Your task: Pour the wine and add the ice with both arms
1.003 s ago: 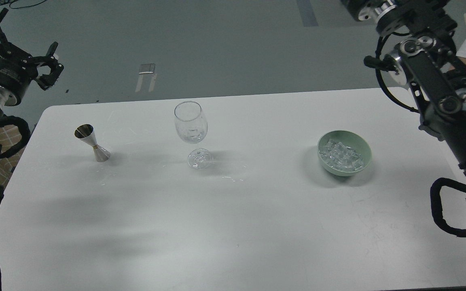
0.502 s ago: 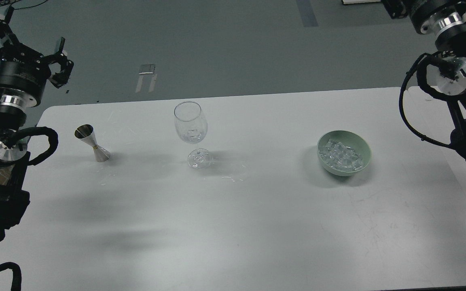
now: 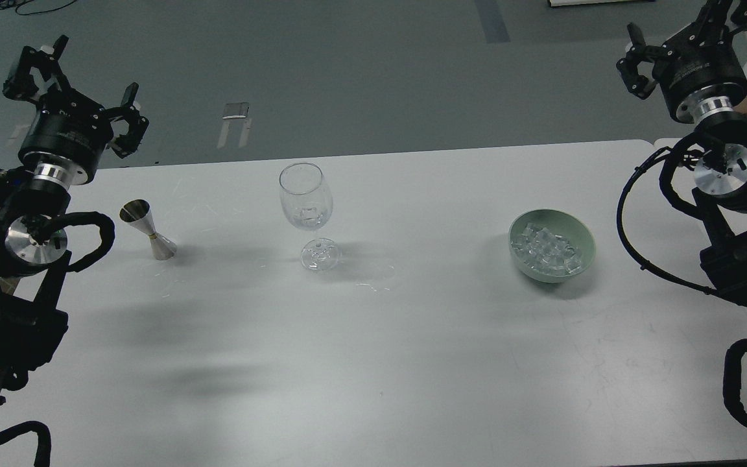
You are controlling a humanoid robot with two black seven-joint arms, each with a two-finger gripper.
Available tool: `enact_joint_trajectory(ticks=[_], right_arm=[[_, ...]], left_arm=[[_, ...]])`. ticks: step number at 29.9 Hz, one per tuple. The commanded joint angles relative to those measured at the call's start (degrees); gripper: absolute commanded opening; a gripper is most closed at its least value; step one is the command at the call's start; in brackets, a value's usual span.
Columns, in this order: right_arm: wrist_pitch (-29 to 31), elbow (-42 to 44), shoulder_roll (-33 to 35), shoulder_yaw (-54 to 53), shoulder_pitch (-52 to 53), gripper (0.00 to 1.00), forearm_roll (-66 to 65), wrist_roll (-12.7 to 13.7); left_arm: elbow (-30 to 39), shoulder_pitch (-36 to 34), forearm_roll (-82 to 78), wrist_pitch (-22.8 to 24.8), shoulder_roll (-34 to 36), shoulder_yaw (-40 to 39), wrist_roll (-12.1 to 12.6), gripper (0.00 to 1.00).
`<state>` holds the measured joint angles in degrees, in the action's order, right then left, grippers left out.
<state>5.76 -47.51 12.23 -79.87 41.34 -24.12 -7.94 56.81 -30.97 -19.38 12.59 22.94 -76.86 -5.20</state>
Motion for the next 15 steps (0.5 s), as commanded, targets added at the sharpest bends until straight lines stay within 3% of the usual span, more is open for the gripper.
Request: enact_joint_trajectory(ticks=[1,5,15], right_arm=[[3.5,4.3,-1.9,0.5,2.4,1.00,0.0,-0.1],[6.9,6.9,-4.1,1.2,5.1,1.00,0.0,-0.1],[8.0,7.0,-6.0,6.0,11.0,1.00,0.0,0.0]], left_arm=[[-1.8,-1.2,-0.1,0.1,-0.5,0.0,-0.1,0.98],[-5.8,-4.0,-0.2,1.3,-2.5,0.2,-0.2,0.98],[-7.9,-8.5,-0.1,1.8,-4.9,1.9,-0.3,0.98]])
